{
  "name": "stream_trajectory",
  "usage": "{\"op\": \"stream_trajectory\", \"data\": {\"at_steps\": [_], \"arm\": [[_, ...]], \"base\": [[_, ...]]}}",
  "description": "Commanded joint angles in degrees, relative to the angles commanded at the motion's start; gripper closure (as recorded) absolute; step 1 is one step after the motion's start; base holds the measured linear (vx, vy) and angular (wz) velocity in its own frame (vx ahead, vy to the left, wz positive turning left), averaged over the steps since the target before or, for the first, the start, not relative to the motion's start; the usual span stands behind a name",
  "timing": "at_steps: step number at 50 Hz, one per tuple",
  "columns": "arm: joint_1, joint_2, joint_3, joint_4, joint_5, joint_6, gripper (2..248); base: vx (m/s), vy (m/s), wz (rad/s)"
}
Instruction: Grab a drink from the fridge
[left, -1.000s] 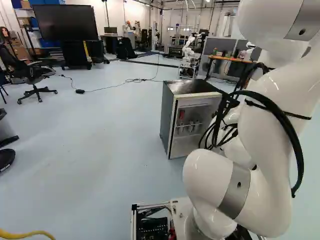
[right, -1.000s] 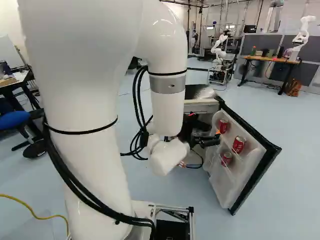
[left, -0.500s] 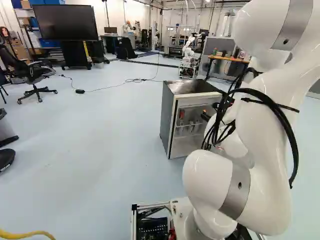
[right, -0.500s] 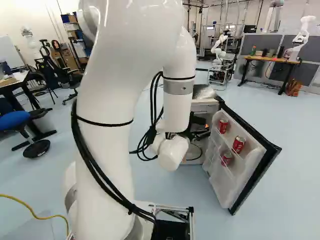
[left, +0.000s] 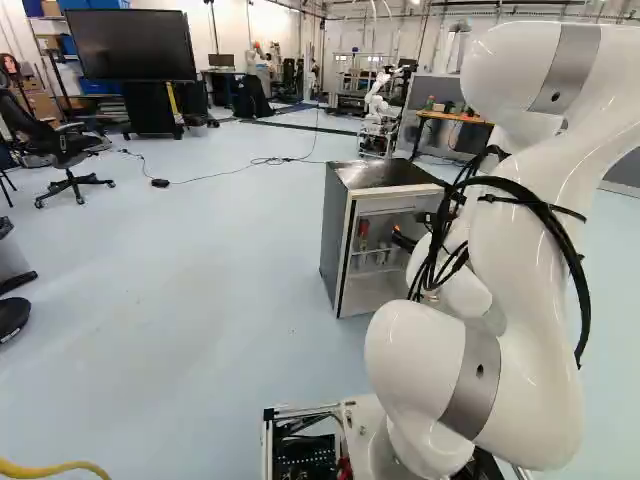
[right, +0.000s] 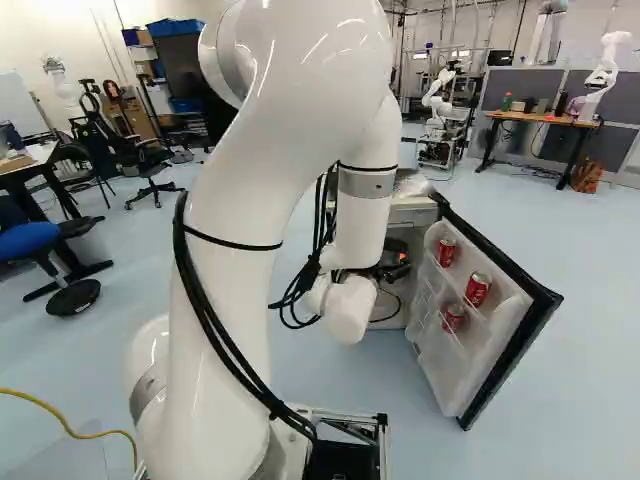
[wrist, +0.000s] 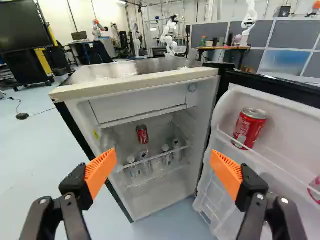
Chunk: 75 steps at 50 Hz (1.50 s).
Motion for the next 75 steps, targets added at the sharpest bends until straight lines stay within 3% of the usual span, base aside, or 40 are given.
{"op": "stream_trajectory", "data": {"at_steps": [24,75], "arm": [[0.9,-6.0,-3.8,-3.6,0.3,0.0,3],[6.5,-24.0,-23.6,-4.0,0.3,0.0,3]], "base": [[0.000,0.000,0.000],[0.000,0.000,0.000]]}}
